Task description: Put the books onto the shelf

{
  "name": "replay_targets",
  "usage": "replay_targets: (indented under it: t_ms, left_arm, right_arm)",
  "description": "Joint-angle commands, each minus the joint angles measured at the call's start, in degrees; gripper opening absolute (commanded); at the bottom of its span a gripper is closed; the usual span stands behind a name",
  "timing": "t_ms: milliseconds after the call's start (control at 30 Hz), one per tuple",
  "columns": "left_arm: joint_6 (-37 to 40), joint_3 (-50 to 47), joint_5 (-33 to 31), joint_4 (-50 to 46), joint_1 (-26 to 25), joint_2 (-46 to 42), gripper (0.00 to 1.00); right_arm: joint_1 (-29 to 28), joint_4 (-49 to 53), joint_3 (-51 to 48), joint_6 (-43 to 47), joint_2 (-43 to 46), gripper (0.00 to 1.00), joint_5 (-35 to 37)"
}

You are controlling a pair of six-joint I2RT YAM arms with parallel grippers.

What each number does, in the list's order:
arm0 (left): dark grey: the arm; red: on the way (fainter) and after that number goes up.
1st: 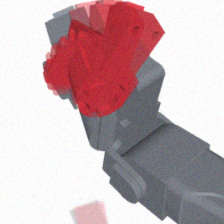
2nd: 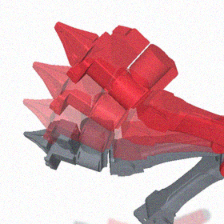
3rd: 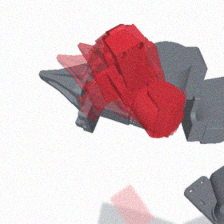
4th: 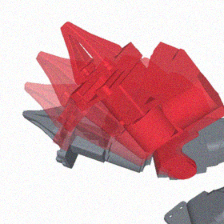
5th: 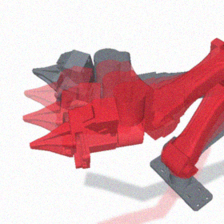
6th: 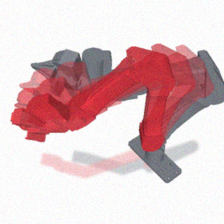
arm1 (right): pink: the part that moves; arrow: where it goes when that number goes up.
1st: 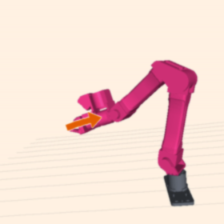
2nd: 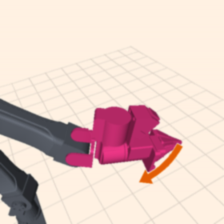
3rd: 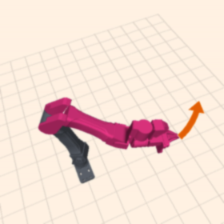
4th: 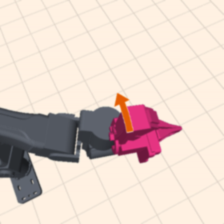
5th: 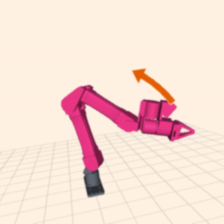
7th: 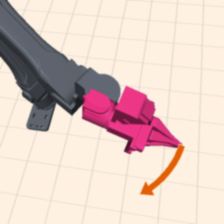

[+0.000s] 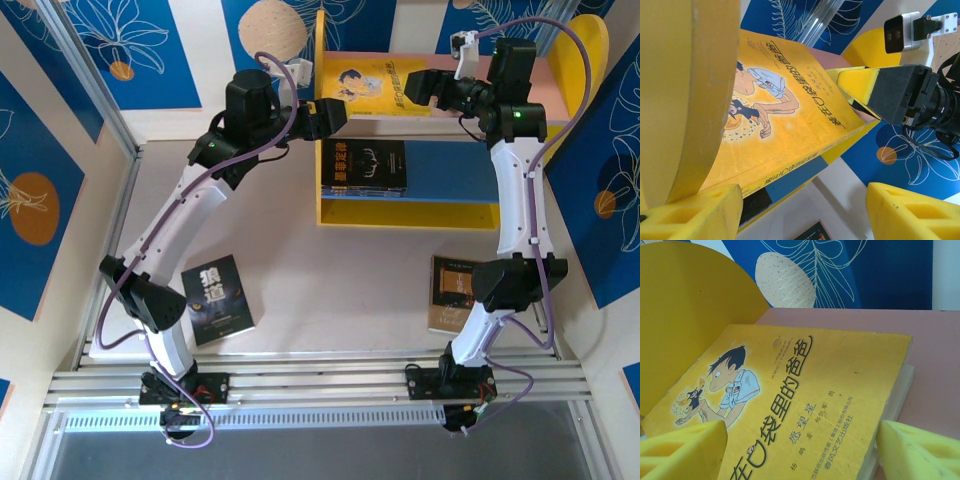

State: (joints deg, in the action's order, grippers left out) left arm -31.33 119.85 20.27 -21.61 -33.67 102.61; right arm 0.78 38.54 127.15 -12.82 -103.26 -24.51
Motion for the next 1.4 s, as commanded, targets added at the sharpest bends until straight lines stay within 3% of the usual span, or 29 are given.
replay_targets:
  t_ms: [0,600,933,1200,1367]
  left_arm:
    - [1.66,1.76,-3.55,-0.23,-0.17,1.98,0.67]
    - [3.29,1.52,-6.33,-2.35,-0.17,0.8,0.66]
    - [4.98,1.3,-7.54,-3.0,-0.17,-2.79,0.66]
    - [6.43,-3.5,-12.23,-3.78,-0.06,-9.52,0.67]
    - [5.93,-11.27,-15.97,-5.2,-0.08,-16.87,0.67]
  right_arm:
    - [-0.86,4.55,-0.09,-1.59,-2.72,0.8,-3.0]
    - [-0.95,2.66,-7.61,-1.67,2.69,0.81,-1.54]
    - [0.27,3.01,-5.62,-2.05,0.43,0.84,-1.19]
    - [1.06,2.95,-3.75,-2.32,-0.27,0.86,-0.22]
    - [2.02,1.54,-6.56,-2.61,3.14,0.88,0.78]
